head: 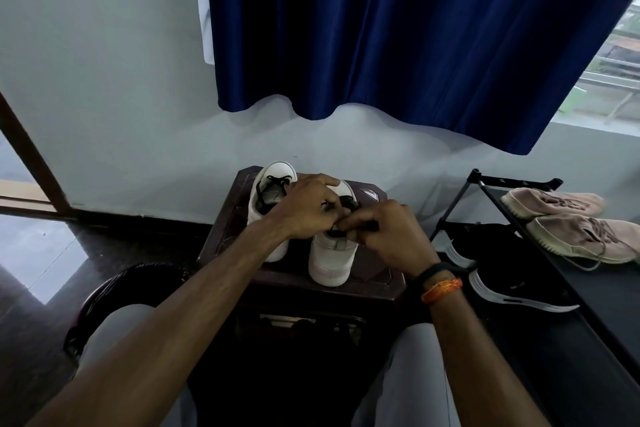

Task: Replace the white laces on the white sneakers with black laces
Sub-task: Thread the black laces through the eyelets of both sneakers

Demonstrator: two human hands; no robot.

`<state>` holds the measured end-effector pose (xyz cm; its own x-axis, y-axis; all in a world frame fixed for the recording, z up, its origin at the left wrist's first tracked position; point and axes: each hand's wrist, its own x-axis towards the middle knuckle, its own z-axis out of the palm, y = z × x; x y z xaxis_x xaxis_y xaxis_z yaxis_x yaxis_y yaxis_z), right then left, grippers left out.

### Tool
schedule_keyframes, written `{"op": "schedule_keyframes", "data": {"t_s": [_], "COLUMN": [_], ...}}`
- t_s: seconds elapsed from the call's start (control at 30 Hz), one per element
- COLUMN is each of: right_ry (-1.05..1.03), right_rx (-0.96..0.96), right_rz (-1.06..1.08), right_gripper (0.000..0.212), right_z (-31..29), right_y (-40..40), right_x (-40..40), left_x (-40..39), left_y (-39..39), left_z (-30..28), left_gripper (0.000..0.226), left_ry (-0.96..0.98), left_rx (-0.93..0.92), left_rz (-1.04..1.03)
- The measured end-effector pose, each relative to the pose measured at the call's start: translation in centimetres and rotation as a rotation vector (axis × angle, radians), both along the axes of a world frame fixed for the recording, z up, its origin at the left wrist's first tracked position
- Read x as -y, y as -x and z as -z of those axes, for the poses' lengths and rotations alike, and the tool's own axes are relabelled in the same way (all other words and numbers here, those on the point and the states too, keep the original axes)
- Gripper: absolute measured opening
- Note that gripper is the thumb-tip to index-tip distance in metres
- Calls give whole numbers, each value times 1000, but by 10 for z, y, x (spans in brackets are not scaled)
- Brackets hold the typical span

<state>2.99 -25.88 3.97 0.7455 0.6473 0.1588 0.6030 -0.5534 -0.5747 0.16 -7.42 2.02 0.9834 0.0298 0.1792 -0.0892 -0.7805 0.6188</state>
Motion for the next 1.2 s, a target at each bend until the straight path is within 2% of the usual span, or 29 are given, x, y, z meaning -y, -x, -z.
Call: {"op": "schedule_keyframes", "data": {"t_s": [0.07,0.13,0.2,0.27,0.4,0.5,0.57,0.67,0.73,0.83,0.9,1.03,1.13,1.2], "right_ry": [-64,-92,-105,-100,17,148,205,290,322,356,389,443,458,478], "right_rx": [-34,20,109,150,147,134,102,59,43,68,145,228,68,-71], "right_rz": [74,189,263,258,121,49,57,81,117,190,223,183,133,107], "right_gripper": [25,20,19,22,29,24,23,15,12,18,22,27,25,22], "right_z": [-1,2,5,7,10,8,3,-5,-7,-5,-4,-6,-11,-18], "right_y": [-1,-3,-7,-13,-20,-21,-23,-26,-29,-31,-29,-22,-28,-34], "right_x": [6,9,9,8,0,-5,-7,-14,-20,-29,-34,-40,-37,-36], "left_x": [-1,-2,-1,1,6,8,7,4,2,0,-1,-2,3,12], "left_y": [-1,-2,-4,-4,-8,-14,-17,-23,-21,-14,-12,-20,-26,-25], "left_z": [3,7,14,15,9,5,5,4,-3,-15,-19,-7,1,1], "left_gripper": [10,6,32,39,11,1,11,23,22,7,6,24,36,60], "left_ry": [5,20,1,-23,-128,-197,-242,-245,-180,-49,-111,-253,-330,-373], "left_rx": [-6,-34,-51,-42,-87,-170,-233,-235,-245,-258,-237,-313,-372,-373], "left_rz": [20,38,53,50,46,47,43,53,36,37,67,82,83,53]}}
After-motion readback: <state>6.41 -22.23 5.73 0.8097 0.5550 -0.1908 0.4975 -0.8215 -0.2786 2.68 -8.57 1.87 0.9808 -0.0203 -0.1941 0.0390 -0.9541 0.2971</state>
